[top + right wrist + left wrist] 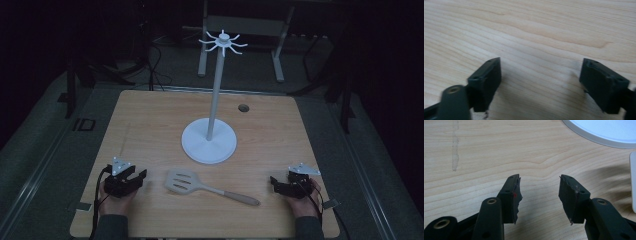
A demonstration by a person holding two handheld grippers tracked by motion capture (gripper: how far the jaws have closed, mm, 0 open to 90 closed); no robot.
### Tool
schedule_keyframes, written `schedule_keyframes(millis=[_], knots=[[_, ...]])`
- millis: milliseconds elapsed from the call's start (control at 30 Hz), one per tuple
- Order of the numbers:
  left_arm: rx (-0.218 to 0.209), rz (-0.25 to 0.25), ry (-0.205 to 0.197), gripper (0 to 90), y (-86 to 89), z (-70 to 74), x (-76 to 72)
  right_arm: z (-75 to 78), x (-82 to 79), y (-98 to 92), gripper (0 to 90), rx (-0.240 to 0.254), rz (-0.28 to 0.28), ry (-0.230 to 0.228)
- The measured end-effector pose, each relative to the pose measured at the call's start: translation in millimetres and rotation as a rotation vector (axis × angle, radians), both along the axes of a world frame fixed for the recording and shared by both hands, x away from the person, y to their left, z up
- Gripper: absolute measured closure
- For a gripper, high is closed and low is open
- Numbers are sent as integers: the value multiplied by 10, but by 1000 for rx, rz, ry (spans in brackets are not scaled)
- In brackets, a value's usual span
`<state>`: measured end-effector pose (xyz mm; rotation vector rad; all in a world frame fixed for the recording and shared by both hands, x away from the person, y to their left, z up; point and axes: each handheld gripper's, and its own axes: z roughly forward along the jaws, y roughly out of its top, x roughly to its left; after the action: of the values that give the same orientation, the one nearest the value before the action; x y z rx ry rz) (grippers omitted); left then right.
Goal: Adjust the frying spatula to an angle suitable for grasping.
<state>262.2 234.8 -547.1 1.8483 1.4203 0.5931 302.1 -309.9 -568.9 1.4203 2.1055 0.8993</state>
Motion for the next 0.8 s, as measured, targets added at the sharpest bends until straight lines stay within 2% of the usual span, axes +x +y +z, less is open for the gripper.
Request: schedule_keyframes(millis=[100,133,167,267,300,333,367,433,533,567,600,667,800], knots=[[3,-1,-3,515,0,3,-4,-1,1,3,128,-1,5,5],[2,-1,-4,515,0,5,-5,0,-2,2,153,0,4,4],[1,-1,-5,515,0,7,-5,12,-32,5,283,5,11,-13],[5,-1,-8,515,1,12,-5,29,-54,16,332,-2,17,-25],[3,1,-8,515,7,15,-4,130,-129,50,485,2,33,-91],[3,1,-8,514,7,15,-4,130,-129,50,485,2,33,-91],[2,2,-5,513,6,11,-1,180,-171,70,574,18,38,-113],[7,-1,-8,512,6,17,-6,210,-214,86,657,21,51,-132],[8,0,-12,512,8,22,-11,226,-249,103,711,29,63,-130],[10,8,-22,512,13,32,-18,238,-281,121,768,22,70,-134],[10,8,-22,512,13,32,-18,238,-281,121,768,22,70,-134],[5,14,-27,507,23,41,-23,265,-319,149,839,20,85,-143],[-1,19,-25,507,33,35,-18,296,-357,199,876,24,108,-144]])
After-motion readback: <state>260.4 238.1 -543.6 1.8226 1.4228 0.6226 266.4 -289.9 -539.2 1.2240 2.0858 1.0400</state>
